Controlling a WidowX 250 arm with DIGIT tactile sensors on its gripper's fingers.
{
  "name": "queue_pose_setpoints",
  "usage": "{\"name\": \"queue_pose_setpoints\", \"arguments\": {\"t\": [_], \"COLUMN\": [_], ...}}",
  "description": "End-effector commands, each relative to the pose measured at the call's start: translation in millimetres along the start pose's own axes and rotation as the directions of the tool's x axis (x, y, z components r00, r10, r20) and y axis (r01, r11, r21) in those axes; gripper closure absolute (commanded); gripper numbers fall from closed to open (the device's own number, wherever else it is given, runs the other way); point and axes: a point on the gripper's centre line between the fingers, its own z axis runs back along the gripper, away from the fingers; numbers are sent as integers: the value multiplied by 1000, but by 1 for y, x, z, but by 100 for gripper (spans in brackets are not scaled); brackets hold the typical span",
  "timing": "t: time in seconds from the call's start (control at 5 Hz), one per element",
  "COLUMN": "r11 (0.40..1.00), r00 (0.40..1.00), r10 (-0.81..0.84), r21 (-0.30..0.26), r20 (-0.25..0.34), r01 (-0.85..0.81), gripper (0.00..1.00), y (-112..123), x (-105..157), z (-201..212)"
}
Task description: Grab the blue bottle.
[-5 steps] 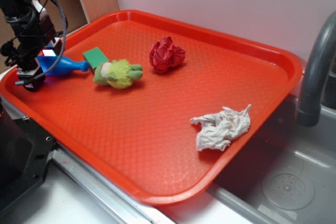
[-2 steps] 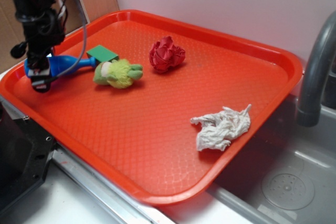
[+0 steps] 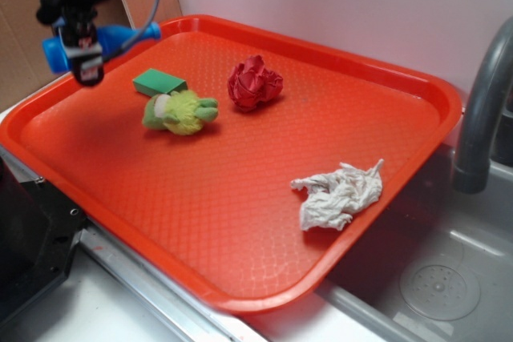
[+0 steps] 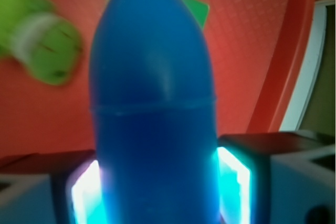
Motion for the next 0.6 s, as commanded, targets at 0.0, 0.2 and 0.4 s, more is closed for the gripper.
{"name": "queue_pose_setpoints", "arguments": {"t": [0.0, 0.2, 0.4], "r11": [982, 975, 979], "r00": [987, 985, 983], "r10": [150, 162, 178], "r21": [-126, -164, -112], "r20": [56, 60, 50], "r01": [-142, -151, -171], "gripper": [100, 100, 100], "y": [-6, -21, -26], "x": [20, 32, 33], "z": [71, 76, 73]}}
